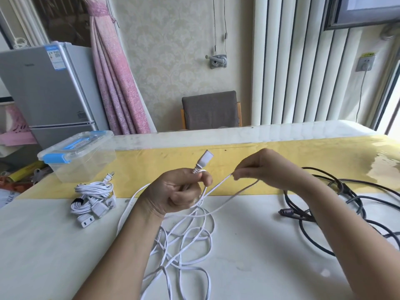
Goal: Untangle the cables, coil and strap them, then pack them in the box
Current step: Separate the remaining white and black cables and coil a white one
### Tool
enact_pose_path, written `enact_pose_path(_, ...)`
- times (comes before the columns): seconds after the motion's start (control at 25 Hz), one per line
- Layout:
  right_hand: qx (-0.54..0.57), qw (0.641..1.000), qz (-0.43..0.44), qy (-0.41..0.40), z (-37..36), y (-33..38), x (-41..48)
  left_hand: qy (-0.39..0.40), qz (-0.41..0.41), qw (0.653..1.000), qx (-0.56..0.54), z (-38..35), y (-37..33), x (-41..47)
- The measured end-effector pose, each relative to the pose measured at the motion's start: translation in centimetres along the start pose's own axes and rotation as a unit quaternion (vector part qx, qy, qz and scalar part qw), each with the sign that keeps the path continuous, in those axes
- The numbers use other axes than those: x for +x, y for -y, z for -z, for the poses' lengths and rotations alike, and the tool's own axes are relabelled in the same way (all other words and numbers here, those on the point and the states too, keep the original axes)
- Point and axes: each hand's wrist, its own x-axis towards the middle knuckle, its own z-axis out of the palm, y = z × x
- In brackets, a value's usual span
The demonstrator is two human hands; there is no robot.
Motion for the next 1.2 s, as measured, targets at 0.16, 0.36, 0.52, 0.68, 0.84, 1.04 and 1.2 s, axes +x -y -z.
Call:
enact_pose_path(0.16,0.07,0.972,-0.047,-0.221,2.0,-0.7,-0.2,-0.083,0.016,0.993,0.082,0.0,0.7,0.8)
enact_pose_path(0.36,0.394,0.871,-0.096,-0.279,2.2,-0.1,0.3,-0.184,0.07,0.959,0.203,-0.3,1.6,2.1)
enact_pose_path(0.52,0.438,0.865,-0.044,-0.241,0.4,1.3,0.4,-0.214,0.104,0.948,0.212,-1.2,2.2,2.5)
enact_pose_path(0.68,0.398,0.896,0.058,-0.19,-0.8,2.9,0.0,-0.344,0.013,0.932,0.117,-1.5,2.4,3.8)
enact_pose_path(0.84,0.312,0.934,0.13,-0.118,-3.2,4.3,-0.4,-0.453,-0.061,0.889,0.033,0.2,2.1,4.4)
enact_pose_path(1.04,0.102,0.974,0.196,0.041,-6.1,4.5,-1.2,-0.434,-0.099,0.89,-0.1,1.9,1.2,3.2)
enact_pose_path(1.2,0.031,0.982,0.13,0.136,-6.2,3.1,-0.6,-0.435,-0.242,0.844,-0.198,2.5,-0.7,1.3)
